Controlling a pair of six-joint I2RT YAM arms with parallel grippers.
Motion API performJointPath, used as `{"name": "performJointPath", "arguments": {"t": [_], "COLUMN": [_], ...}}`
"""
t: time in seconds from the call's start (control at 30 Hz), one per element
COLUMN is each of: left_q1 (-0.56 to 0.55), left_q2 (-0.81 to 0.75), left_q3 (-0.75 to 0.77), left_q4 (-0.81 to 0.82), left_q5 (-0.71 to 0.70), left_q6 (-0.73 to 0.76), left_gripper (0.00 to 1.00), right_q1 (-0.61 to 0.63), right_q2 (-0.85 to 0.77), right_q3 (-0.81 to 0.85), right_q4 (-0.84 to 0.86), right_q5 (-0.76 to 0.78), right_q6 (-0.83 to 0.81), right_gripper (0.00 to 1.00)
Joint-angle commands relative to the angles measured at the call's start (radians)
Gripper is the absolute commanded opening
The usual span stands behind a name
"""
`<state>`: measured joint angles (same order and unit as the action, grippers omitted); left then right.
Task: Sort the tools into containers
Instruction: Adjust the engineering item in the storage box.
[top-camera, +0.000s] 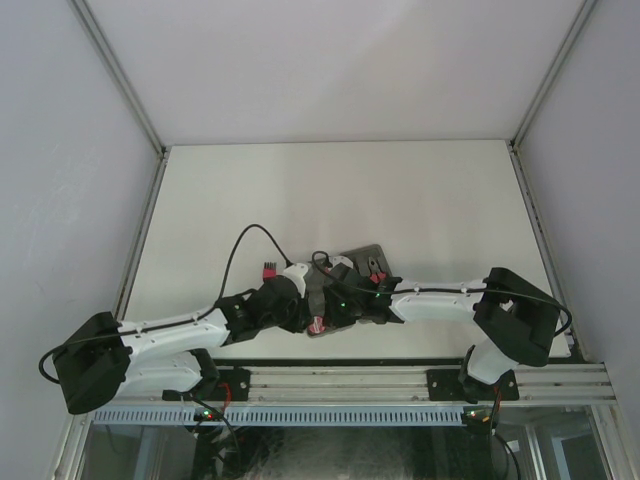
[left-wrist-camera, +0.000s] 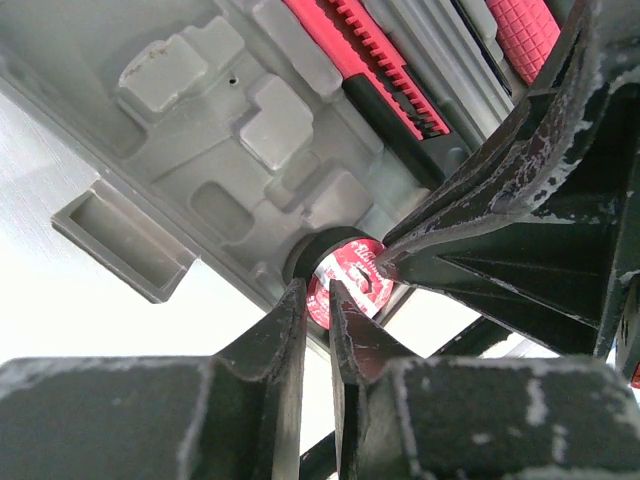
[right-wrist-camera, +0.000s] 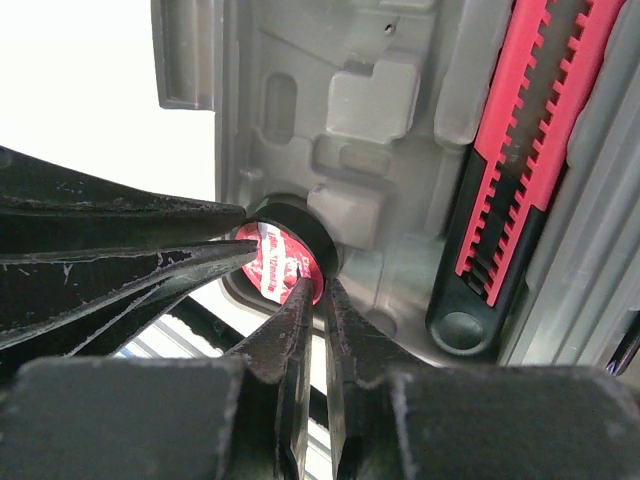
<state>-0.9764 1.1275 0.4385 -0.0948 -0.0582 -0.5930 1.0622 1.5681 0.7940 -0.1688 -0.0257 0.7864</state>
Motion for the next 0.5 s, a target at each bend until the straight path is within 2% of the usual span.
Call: {"name": "performJointPath", "arguments": {"t": [0.0, 0.17, 0.47], "left_q1": [0.005, 0.005, 0.007], "left_q2": [-0.019, 0.012, 0.081], "left_q3": [-0.020, -0.015, 0.016], "left_q4": [0.012, 0.013, -0.024], "left_q5": [0.032, 0.028, 0.026], "left_q6": [0.021, 0.020, 0.007], "left_gripper": [0.18, 0.15, 0.01], "right_q1": [-0.001, -0.001, -0.025], "right_q2": [0.015, 0.012, 0.044], "right_q3": [0.021, 0.021, 0.021], "right_q4": [0.023, 0.023, 0.017], "right_q5": [0.004, 0.001, -0.040], "right_q6": [0.011, 0.012, 0.047], "right_gripper": [0.06, 0.06, 0.02]}}
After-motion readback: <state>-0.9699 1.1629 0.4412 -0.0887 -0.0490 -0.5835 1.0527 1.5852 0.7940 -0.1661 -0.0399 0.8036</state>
